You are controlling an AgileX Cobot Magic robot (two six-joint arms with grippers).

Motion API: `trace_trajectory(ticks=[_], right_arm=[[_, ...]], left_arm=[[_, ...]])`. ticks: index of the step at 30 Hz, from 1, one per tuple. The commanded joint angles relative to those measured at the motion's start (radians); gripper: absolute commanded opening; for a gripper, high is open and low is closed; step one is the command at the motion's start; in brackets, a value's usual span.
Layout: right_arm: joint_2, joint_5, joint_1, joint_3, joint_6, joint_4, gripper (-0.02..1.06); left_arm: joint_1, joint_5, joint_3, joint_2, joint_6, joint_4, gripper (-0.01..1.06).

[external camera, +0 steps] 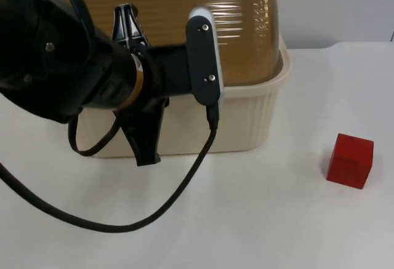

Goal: Open the box lid with the left hand, place the block into the box with the right hand, then close the box lid with the left hand.

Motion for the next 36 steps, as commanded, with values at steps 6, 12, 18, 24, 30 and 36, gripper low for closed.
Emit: trace_trajectory(ticks=[6,12,18,24,30,36], right_arm=[[0.0,-0.012,-0.006,-0.007,-0.008,-0.005,1.03],[0.0,-0.01,-0.006,-0.007,-0.008,-0.005,1.03],[0.0,-0.014,-0.006,-0.007,-0.008,-0.005,1.03],[0.0,-0.016,-0.006,-0.007,-0.008,-0.003,1.03],[0.0,-0.016,-0.006,-0.007,-0.008,-0.003,1.03],[0.0,-0.016,-0.006,-0.007,-0.008,-0.003,1.03]], left_arm=[[0.002,0.07,-0.025,-0.014,-0.013,0.0,0.0],[0.002,0.08,-0.042,-0.018,-0.016,0.0,0.0],[0.002,0.091,-0.053,-0.019,-0.032,0.0,0.0],[0.002,0.11,-0.092,-0.019,-0.032,0.0,0.0],[0.013,0.113,-0.183,-0.017,-0.001,0.0,0.0],[0.053,0.106,-0.252,-0.015,-0.001,0.0,0.0]])
